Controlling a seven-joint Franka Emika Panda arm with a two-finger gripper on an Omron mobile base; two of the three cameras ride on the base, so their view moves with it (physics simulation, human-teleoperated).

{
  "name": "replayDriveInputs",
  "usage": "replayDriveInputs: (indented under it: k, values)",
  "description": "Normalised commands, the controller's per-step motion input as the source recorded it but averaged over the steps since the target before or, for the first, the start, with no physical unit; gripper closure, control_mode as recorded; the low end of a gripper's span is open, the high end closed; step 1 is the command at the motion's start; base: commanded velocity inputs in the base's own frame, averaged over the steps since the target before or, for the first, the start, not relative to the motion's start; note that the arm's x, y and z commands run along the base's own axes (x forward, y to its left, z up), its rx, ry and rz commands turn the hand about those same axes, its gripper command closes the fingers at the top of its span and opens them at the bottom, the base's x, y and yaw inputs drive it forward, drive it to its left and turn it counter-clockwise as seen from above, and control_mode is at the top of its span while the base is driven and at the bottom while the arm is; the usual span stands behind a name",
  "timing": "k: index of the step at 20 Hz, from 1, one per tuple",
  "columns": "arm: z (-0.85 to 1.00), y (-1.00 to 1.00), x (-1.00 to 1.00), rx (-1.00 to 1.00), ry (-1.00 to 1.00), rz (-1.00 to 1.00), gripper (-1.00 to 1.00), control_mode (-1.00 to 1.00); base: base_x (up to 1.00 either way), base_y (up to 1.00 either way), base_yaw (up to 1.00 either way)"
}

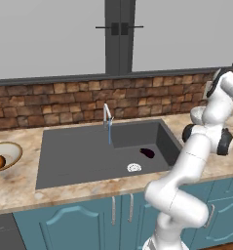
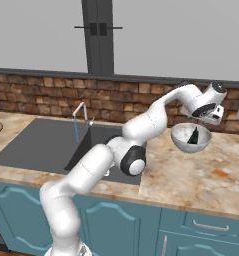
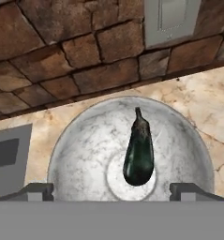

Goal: Pick the eggplants from the sink and place them in one bowl. Place the orange in the other bowl. Then turn off the sink faucet.

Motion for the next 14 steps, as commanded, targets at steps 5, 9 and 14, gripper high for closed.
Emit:
replayDriveInputs:
  k: [5,9,14]
  values:
    - [0.00,0.19,-1.00,0.08,-0.13,-0.10,-1.00,-1.00,0.00,0.00,0.00]
    - [-0.02,0.42,-1.00,0.11,-0.02,-0.14,-1.00,-1.00,0.00,0.00,0.00]
    - [0.00,0.74,-0.90,0.05,0.00,-0.17,-1.00,-1.00,0.00,0.00,0.00]
